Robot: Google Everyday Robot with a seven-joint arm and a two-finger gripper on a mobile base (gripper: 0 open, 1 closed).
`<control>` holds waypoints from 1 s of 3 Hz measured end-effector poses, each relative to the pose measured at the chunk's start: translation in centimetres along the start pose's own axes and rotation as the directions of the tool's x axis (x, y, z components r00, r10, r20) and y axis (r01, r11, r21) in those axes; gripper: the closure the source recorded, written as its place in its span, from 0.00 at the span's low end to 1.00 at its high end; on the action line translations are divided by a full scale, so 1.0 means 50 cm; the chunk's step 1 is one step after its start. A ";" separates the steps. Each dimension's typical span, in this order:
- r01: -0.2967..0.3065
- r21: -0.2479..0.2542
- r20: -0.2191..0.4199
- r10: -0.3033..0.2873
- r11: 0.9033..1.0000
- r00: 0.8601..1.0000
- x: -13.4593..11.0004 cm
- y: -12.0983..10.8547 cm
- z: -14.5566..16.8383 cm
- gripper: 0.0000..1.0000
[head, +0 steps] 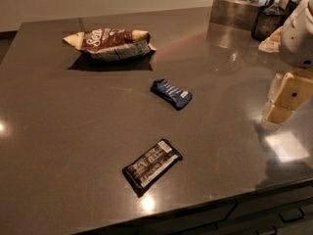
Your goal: Move rxbar chocolate near rxbar blueberry
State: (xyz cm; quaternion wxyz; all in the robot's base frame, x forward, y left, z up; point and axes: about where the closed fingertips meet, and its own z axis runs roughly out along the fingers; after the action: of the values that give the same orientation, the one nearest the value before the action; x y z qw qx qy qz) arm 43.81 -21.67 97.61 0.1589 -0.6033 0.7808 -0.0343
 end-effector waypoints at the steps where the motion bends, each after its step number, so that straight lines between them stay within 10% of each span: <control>1: 0.000 0.001 0.000 0.000 1.000 1.000 0.000 0.000 0.000 0.00; 3: 0.061 -0.021 0.027 -0.061 0.998 0.998 -0.051 0.016 0.035 0.00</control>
Offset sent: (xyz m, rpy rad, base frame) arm 0.0053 0.0254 -0.0133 0.0078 0.0155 0.0621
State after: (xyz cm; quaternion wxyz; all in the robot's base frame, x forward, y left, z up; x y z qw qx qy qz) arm 44.12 -18.77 96.31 0.1613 -0.6289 0.7602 -0.0229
